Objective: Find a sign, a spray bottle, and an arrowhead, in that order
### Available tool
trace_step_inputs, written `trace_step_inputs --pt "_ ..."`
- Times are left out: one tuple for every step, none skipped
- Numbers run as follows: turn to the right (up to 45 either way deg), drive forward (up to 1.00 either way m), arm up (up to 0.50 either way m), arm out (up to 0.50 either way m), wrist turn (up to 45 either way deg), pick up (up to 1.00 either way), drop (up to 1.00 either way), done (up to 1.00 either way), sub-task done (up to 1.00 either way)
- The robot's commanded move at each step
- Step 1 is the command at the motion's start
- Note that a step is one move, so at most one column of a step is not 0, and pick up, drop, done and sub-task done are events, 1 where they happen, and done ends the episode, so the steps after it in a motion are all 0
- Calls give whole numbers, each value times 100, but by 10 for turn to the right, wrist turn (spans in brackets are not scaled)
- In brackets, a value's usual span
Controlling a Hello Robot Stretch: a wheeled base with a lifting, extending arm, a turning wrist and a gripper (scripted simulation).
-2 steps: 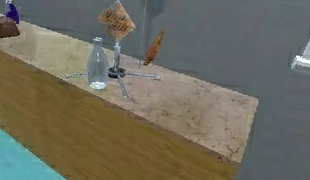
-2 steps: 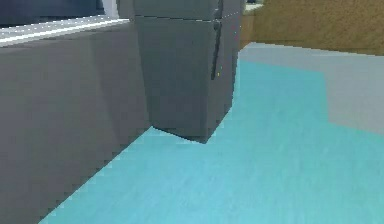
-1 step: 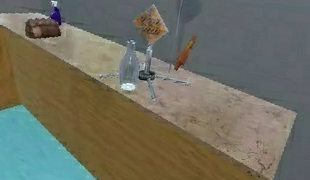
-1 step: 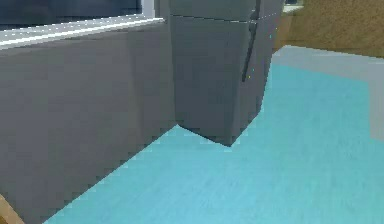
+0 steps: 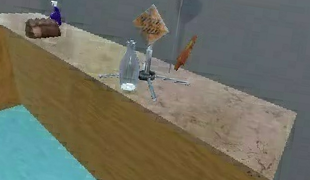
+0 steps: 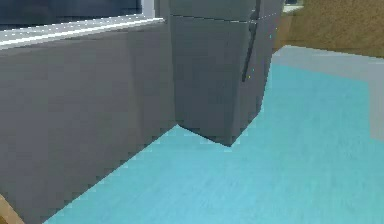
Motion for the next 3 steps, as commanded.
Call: trace_step_inputs --pt "-450 0 0 0 0 0 0 0 0" --pt "0 100 0 0 0 0 0 0 0" --pt "-60 0 0 0 0 0 0 0 0"
